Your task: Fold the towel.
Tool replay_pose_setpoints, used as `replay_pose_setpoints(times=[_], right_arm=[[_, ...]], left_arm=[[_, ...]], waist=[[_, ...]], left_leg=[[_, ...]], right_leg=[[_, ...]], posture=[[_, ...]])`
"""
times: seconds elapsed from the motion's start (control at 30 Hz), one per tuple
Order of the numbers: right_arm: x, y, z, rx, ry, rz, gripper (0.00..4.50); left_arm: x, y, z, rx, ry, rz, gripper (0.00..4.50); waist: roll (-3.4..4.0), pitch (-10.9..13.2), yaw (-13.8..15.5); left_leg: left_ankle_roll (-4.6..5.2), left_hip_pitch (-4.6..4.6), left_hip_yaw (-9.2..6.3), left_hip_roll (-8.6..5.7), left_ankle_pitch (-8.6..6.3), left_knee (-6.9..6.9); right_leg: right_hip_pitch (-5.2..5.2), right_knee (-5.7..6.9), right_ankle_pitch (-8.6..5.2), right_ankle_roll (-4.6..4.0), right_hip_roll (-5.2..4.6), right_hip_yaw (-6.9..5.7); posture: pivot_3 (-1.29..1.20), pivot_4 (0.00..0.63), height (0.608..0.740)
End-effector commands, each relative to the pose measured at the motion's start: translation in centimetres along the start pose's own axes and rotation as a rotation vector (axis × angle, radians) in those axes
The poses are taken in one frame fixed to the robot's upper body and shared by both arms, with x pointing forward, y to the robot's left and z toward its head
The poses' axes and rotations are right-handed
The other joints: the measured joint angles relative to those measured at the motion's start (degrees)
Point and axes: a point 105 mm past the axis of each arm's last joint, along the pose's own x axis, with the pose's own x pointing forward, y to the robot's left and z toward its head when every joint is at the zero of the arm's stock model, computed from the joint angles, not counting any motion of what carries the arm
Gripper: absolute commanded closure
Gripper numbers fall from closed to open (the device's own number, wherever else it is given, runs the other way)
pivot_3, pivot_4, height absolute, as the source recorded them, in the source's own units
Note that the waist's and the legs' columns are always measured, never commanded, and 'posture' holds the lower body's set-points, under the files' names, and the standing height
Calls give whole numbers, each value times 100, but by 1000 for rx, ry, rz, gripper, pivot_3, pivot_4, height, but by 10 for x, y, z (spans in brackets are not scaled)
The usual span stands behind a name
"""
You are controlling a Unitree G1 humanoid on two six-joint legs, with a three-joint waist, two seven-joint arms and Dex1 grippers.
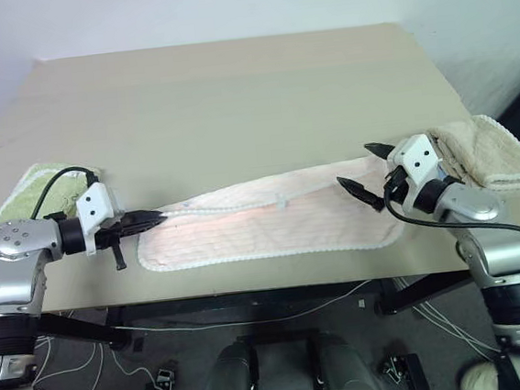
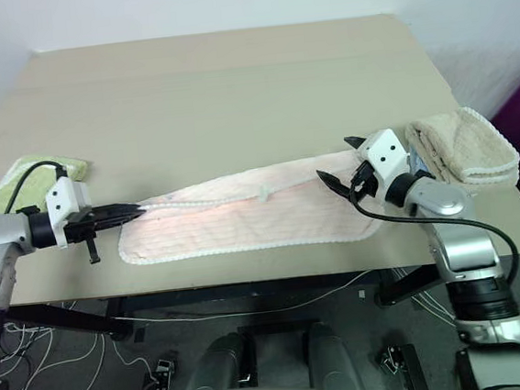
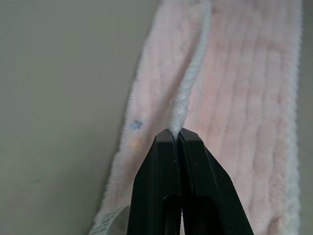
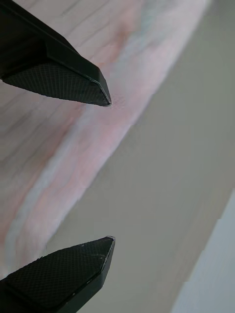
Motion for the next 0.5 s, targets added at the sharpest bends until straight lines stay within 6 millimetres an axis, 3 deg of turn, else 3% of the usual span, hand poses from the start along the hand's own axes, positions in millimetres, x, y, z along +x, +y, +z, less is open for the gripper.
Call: replay_pose_setpoints(times=[0.03,0.3,0.5], right_arm=[[-5,-16,-2,-213,61,30,0],[-1,-50,-29,-520,217,46,0],[9,-59,-35,-648,235,56,0]], left_arm=[[-6,5,10,13,-31,48,4448],[0,1,10,6,-38,61,4448],[2,-3,9,0,-40,67,4448]], waist=[[0,0,-1],[0,0,-22],[0,1,-19]], left_leg=[[0,0,0,0,0,0],[0,1,6,2,0,-2],[-1,1,8,2,0,-2]], right_leg=[[0,0,0,0,0,-1],[-3,1,0,0,1,3],[-4,1,0,0,0,6]], posture=[[0,150,740],[0,150,740],[0,150,740]])
